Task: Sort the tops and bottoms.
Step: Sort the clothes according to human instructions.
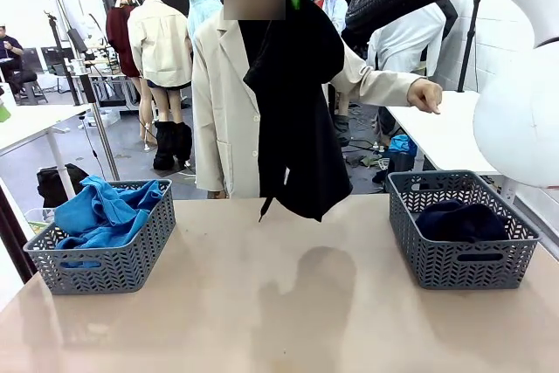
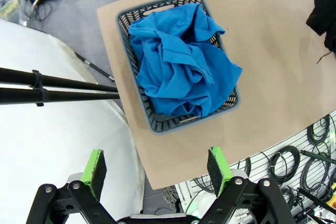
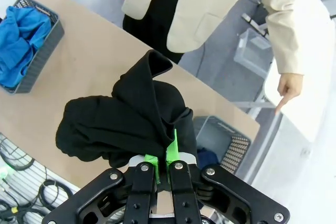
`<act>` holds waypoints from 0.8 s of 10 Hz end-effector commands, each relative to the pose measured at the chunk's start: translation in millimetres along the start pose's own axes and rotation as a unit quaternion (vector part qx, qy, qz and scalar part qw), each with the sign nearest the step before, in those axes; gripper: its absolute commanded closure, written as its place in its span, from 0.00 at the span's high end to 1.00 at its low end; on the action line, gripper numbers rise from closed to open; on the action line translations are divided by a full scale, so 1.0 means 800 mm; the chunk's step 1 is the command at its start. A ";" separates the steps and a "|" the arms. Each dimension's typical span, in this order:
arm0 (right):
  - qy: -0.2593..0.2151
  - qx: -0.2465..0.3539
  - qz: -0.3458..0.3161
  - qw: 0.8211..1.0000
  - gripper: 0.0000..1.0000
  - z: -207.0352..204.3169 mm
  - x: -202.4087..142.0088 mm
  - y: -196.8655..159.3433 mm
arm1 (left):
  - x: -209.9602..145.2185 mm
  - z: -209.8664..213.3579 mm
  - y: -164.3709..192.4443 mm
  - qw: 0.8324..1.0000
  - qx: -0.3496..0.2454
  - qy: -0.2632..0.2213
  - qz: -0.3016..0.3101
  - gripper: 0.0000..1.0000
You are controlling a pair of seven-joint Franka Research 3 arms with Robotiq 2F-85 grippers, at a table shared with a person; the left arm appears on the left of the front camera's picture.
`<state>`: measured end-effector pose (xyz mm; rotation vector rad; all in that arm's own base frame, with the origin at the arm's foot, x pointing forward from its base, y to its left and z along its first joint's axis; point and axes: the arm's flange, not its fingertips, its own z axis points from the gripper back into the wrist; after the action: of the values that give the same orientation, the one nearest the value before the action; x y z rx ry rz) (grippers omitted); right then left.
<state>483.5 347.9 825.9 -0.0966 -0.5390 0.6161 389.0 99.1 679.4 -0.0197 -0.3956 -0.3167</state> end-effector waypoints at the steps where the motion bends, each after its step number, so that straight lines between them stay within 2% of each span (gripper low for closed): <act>1: -0.006 -0.003 0.004 1.000 0.00 0.003 0.000 0.002 | 0.001 0.001 0.000 1.000 0.001 -0.003 0.007 1.00; 6: 0.000 0.000 0.000 1.000 0.00 0.000 0.000 0.000 | 0.001 0.001 0.000 1.000 0.001 -0.003 0.007 1.00; 8: 0.004 -0.049 -0.006 0.999 0.00 0.024 -0.010 -0.022 | 0.001 0.001 0.000 1.000 0.001 -0.003 0.007 1.00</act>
<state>484.6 336.4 831.6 -0.1269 -0.5473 0.5913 389.0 99.2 679.3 -0.0197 -0.3956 -0.3166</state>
